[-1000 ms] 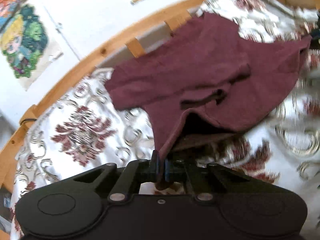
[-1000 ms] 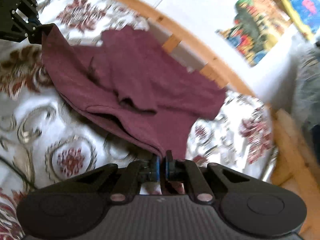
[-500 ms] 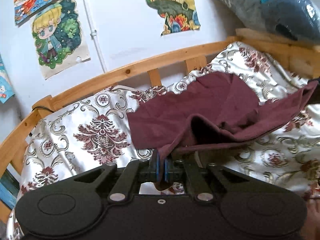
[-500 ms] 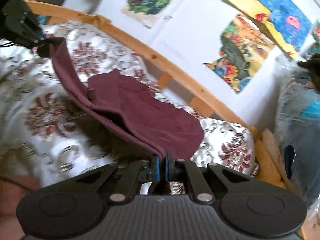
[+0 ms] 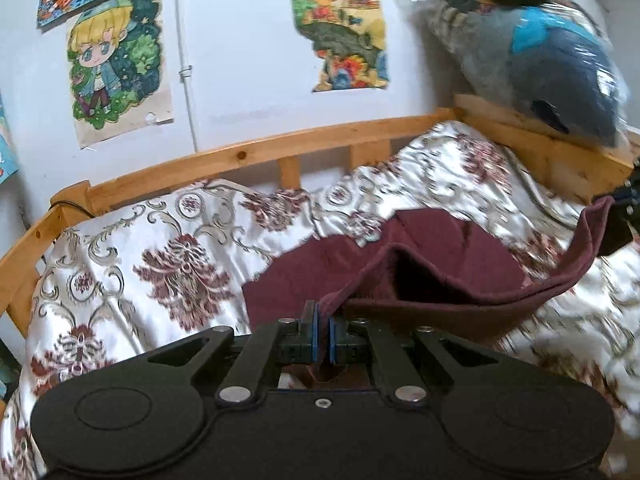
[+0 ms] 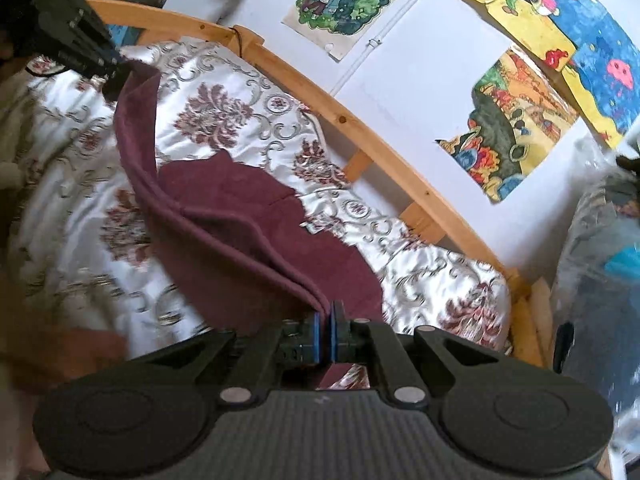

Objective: Fold small clothes

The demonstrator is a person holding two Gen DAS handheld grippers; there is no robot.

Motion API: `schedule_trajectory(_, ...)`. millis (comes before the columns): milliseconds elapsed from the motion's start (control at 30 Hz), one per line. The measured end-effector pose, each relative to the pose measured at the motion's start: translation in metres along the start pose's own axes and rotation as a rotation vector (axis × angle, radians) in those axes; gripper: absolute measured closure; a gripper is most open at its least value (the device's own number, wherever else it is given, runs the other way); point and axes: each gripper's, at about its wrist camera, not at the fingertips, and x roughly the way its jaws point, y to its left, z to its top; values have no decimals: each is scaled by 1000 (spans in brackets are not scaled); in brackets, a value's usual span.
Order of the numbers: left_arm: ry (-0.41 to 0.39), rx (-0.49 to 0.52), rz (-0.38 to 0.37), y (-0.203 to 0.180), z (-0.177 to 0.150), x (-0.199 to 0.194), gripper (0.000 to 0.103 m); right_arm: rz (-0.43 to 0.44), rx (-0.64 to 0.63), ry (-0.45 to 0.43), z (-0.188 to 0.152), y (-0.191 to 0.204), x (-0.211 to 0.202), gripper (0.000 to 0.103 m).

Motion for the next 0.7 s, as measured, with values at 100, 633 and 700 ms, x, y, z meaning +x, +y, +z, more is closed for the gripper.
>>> schedule_trajectory(100, 19, -59, 18, 14, 22, 36, 98, -30, 0, -5, 8, -18, 35, 97)
schedule_trajectory(633, 84, -178, 55, 60, 46, 231, 98, -117, 109, 111, 16, -64, 252, 96)
schedule_trajectory(700, 107, -190, 52, 65, 41, 244, 98, -119, 119, 119, 16, -62, 270, 96)
